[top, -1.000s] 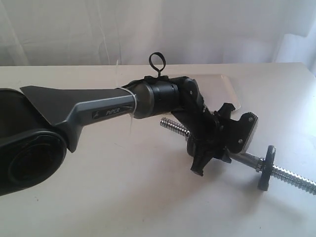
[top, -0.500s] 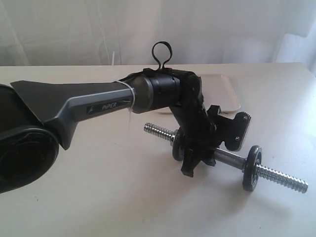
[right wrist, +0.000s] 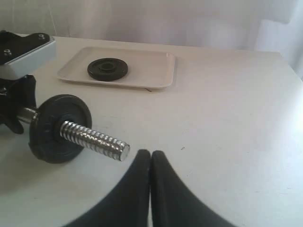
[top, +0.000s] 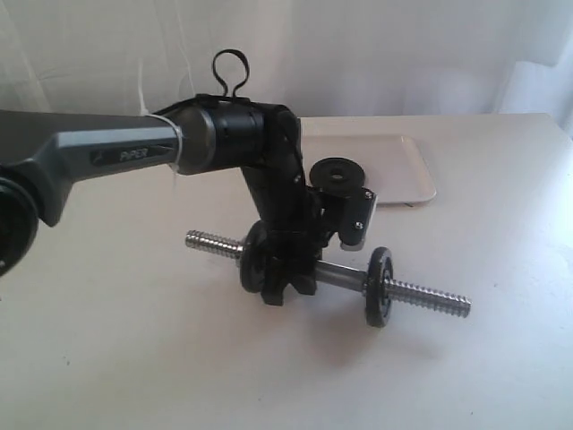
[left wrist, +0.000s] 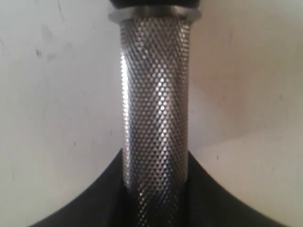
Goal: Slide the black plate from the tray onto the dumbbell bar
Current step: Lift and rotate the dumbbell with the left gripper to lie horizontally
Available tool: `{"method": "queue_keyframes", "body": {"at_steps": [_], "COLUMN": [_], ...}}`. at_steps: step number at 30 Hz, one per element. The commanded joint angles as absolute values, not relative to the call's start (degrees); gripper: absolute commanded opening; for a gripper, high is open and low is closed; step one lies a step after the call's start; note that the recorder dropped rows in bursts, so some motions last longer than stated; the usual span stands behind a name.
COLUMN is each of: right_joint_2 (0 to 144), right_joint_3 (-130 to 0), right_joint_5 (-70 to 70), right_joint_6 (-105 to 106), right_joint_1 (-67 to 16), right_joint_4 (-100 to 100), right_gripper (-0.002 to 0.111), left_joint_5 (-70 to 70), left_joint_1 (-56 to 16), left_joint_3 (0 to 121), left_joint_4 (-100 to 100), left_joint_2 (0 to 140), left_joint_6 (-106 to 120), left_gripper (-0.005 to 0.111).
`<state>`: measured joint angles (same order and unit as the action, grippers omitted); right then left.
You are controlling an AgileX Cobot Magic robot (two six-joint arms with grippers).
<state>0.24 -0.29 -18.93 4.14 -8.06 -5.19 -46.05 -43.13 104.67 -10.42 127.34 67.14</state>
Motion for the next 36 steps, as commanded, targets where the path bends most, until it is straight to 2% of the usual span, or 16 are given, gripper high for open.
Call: {"method": "queue_keyframes", "body": {"at_steps": [1,8,23,25,28,33,36], "right_joint_2": [0.0,0.0,0.0,0.0,0.0,0.0,0.0], "right_joint_3": [0.0,0.0,0.0,0.0,0.0,0.0,0.0], "right_joint_5": [-18.4,-18.4,-18.4,-18.4,-18.4,-18.4,-18.4], "right_joint_6": [4.2,4.2,4.2,4.2,4.2,4.2,4.2], "right_joint_1": [-8.0,-8.0,-8.0,-8.0,-8.0,-8.0,-8.0], "right_joint_4": [-4.9,-4.9,-4.9,-4.9,-4.9,-4.9,-4.9], "right_gripper": [0.000,0.000,0.000,0.000,0.000,0.000,0.000], "left_joint_5": [-46.8,-45.4,-43.4,-43.1,-43.3,-44.6,-44.5], "left_joint_1": [-39.1,-35.6,-35.4,-35.5,-35.5,-35.5,-35.6], "left_joint_3": [100.3,94.7,94.6,94.6,94.6,94.6,94.6], "left_joint_4": [-10.4,-11.0,-13.3,-13.2,-13.2,-14.7,-17.9], "left_joint_2": [120.7,117.0,116.9,116.9,117.0,117.2,117.7], "left_joint_6": [64.3,62.3,61.0,61.0,61.0,61.5,62.5], "left_gripper": [0.000,0.000,0.001,0.008,0.027,0.071,0.078]}}
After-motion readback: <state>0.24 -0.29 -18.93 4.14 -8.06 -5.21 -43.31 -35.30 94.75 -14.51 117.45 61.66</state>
